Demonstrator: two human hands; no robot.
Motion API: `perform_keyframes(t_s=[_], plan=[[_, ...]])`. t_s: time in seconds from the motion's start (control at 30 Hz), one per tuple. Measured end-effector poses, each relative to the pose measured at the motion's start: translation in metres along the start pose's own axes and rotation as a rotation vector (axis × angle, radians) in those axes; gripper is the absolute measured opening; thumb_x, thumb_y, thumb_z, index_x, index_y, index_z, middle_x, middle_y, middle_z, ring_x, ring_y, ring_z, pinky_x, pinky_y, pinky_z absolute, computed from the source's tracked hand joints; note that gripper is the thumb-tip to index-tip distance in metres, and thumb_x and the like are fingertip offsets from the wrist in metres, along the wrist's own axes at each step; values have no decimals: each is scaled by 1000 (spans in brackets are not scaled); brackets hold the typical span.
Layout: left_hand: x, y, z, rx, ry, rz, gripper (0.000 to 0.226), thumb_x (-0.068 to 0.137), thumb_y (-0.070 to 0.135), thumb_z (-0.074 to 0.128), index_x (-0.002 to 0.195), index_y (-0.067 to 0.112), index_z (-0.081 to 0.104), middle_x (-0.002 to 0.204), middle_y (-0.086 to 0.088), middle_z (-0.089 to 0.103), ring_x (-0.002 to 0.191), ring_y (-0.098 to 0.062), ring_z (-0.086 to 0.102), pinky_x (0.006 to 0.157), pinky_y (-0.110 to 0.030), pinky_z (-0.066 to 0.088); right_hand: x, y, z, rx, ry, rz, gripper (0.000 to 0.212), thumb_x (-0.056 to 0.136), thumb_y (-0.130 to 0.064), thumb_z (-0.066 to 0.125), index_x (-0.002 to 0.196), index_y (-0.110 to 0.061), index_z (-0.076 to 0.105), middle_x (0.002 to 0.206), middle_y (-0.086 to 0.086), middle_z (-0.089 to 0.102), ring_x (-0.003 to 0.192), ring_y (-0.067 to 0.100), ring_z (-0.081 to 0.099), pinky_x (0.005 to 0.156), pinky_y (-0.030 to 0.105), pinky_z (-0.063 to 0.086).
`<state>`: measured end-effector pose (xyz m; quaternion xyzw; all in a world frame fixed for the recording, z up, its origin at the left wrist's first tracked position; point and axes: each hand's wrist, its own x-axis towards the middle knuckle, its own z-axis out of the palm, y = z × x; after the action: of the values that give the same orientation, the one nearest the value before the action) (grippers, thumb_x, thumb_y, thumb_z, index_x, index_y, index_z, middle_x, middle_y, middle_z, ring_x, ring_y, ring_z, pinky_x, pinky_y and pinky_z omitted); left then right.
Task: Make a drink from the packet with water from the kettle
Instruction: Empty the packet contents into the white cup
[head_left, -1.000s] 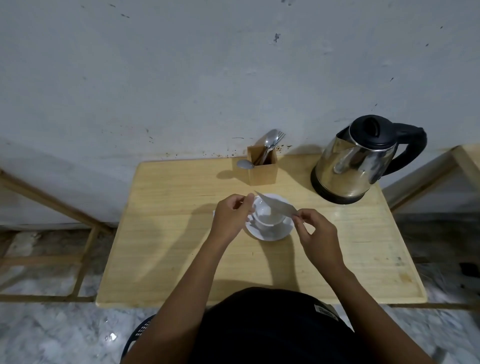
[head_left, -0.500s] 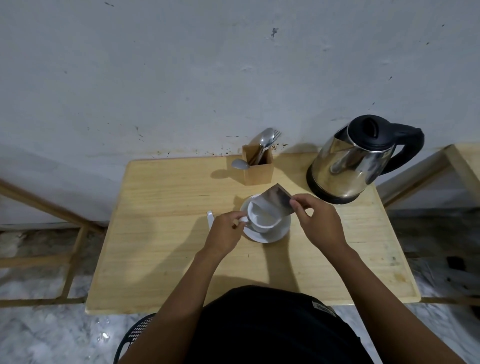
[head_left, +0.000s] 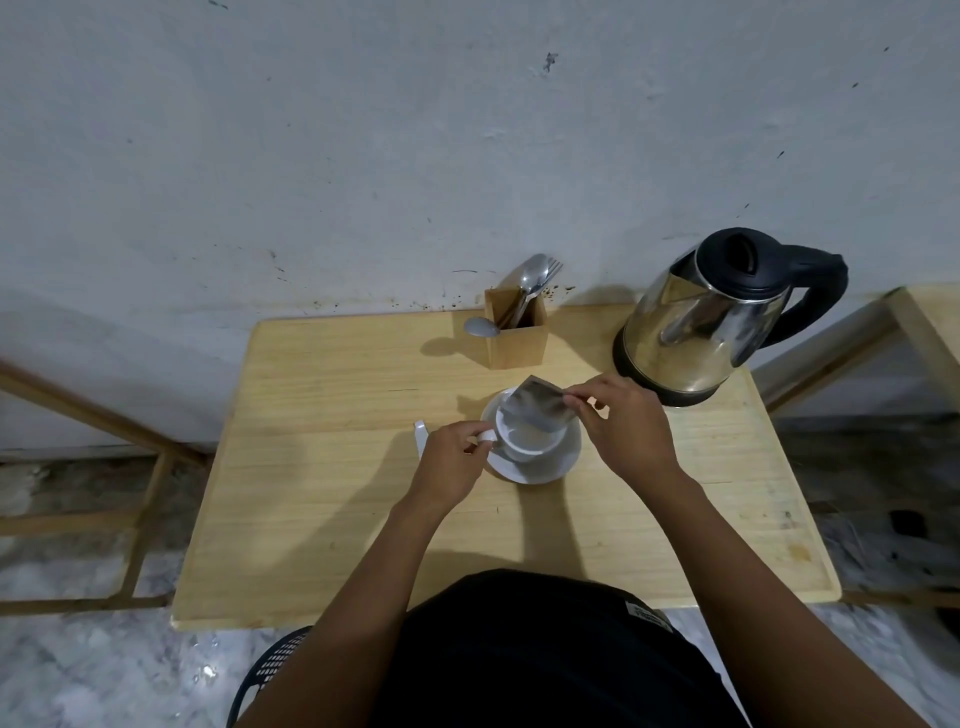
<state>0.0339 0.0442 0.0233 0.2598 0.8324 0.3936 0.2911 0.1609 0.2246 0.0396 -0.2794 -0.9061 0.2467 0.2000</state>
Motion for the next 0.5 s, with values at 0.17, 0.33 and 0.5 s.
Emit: perform_keyframes(t_s=[0.17,0.33,0.5], plan=[[6,3,-4,-18,-18,-19,36,91,22,59,126,15,57,114,2,63,84,-9,60,67,0,40,0,-2,-1,3,15,47,10,88,-25,70,95,-25,77,86,-8,67,71,5,48,71,34,48],[18,8,-7,53,55,128,45,88,28,64,131,22,55,122,5,56,115,-10,50,98,-28,42,1,-1,-5,282,-108,108,8,90,-24,69,95,-27,74,89,-9,65,75,7,56,70,23,45],[27,12,-9,53,99,195,15,86,16,67,99,11,73,109,-5,67,100,-13,58,92,-29,46,3,0,-10,347,-134,126,10,89,-23,70,93,-32,73,90,-10,66,75,6,55,70,23,44]])
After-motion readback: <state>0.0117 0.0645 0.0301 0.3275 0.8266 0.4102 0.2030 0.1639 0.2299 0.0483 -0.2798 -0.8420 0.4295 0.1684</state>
